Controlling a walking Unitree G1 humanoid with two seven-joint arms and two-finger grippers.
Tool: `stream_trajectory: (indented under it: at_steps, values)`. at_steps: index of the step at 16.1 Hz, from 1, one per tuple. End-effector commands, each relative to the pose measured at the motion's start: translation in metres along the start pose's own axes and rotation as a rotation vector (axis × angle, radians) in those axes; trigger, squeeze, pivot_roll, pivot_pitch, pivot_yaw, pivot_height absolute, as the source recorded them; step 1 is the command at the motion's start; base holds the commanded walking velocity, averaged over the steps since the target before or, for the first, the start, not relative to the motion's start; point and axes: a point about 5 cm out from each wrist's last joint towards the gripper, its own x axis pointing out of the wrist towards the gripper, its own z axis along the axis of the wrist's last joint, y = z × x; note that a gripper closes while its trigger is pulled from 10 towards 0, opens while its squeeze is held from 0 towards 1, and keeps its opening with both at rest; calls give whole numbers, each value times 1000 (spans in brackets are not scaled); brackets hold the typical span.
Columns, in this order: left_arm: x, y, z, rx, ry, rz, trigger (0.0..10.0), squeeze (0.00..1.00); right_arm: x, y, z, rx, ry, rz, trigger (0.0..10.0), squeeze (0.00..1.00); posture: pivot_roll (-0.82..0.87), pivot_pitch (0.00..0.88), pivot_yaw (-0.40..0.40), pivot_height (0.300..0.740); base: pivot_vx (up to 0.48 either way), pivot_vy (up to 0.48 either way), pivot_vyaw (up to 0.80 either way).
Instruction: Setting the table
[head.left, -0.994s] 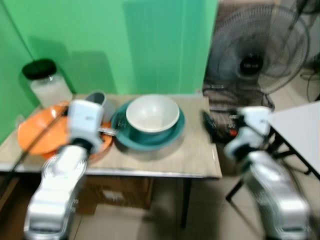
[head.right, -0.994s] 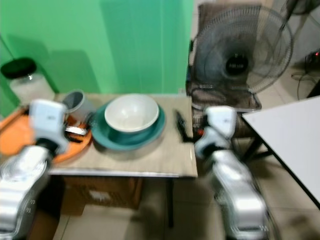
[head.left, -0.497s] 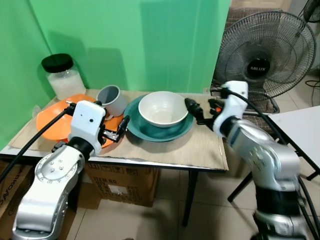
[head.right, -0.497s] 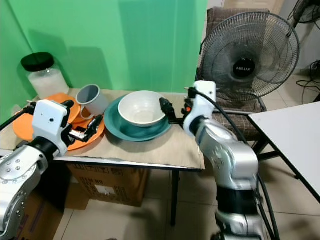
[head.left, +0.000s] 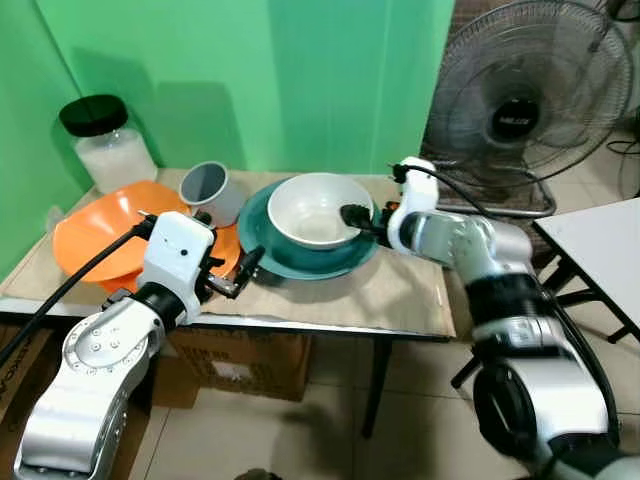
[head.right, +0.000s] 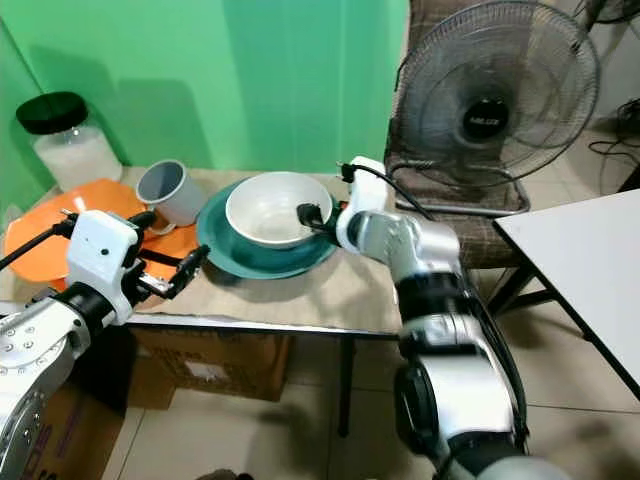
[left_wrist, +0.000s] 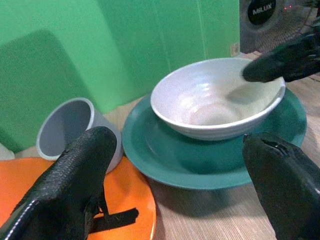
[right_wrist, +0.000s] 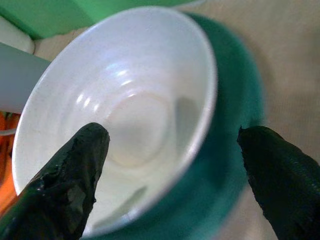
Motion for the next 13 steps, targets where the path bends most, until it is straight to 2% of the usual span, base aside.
stream_trajectory:
  at_steps: [1, 2, 3, 4, 5, 6, 8, 13]
  values:
    - [-3, -3, 0, 5, 8, -30, 10000, 192, 3, 6, 5, 4, -17, 10, 10000, 0, -79, 43, 36, 740, 0, 0, 0]
    - [-4, -4, -1, 5, 11, -35, 10000, 188, 6, 7, 6, 19, -20, 9, 9020, 0, -79, 44, 34, 740, 0, 0, 0]
    - [-4, -4, -1, 4, 12, -37, 10000, 188, 8, 8, 8, 48, -20, 15, 3608, 0, -78, 43, 34, 740, 0, 0, 0]
    - [-3, -5, -2, 3, 13, -39, 10000, 188, 10, 9, 8, 62, -18, 21, 1373, 0, -77, 43, 31, 740, 0, 0, 0]
    - [-3, -6, -2, 2, 14, -42, 10000, 192, 11, 10, 8, 71, -12, 27, 471, 0, -77, 42, 29, 740, 0, 0, 0]
    - [-3, -6, -2, 2, 14, -43, 10000, 188, 12, 11, 8, 74, -9, 33, 0, 0, -75, 43, 27, 740, 0, 0, 0]
    - [-3, -7, -2, 1, 15, -42, 10000, 188, 15, 14, 9, 92, -8, 55, 0, 0, -74, 42, 23, 740, 0, 0, 0]
    - [-3, -8, -3, 1, 16, -39, 10000, 188, 18, 9, 6, 136, 2, 49, 0, 0, -71, 38, 18, 740, 0, 0, 0]
